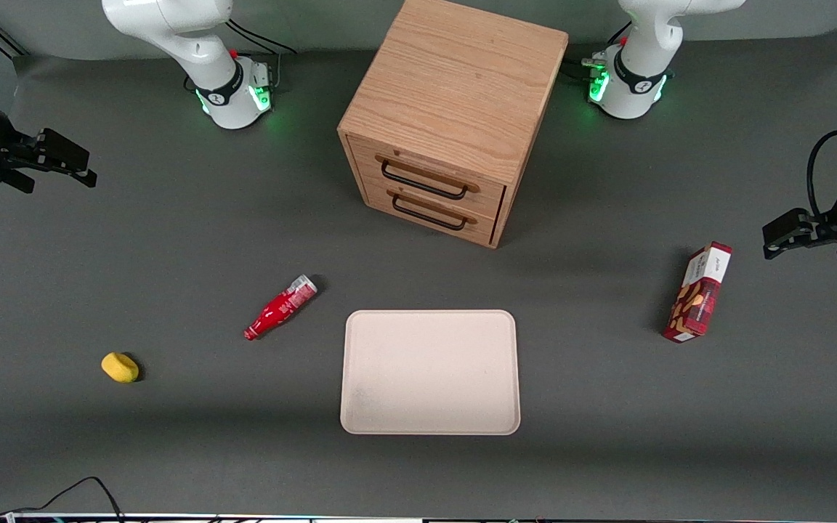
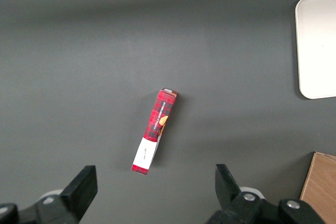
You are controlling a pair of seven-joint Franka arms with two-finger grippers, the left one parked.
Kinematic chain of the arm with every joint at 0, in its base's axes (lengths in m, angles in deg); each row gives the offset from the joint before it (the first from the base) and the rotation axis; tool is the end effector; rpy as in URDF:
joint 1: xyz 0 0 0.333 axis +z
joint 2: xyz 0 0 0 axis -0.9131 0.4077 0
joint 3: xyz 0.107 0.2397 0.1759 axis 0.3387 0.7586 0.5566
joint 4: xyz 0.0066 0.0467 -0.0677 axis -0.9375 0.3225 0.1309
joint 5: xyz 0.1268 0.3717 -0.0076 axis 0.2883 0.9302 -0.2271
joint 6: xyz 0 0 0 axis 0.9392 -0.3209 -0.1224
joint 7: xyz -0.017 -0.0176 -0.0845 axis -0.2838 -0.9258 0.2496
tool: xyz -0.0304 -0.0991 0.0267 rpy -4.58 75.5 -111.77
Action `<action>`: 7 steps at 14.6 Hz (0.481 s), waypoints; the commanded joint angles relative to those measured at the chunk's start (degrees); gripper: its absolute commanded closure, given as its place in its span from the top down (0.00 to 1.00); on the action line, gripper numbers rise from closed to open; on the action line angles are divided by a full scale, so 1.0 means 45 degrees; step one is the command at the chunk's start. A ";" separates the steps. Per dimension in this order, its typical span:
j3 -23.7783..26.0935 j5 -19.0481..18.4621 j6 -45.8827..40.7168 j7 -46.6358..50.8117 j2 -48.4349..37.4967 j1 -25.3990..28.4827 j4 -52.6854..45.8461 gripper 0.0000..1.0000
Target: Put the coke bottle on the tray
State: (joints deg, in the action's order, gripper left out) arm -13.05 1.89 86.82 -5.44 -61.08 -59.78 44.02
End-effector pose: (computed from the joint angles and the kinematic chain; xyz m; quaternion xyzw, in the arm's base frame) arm 0.5192 0.0207 0.6518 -0.9997 -0.0144 0.0095 0.0148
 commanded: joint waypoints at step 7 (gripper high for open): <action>0.0958 0.0181 0.0650 0.3403 0.1243 0.0115 -0.0588 1.00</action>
State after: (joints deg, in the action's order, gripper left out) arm -11.05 1.95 88.21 2.79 -59.03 -59.71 43.48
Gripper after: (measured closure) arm 0.000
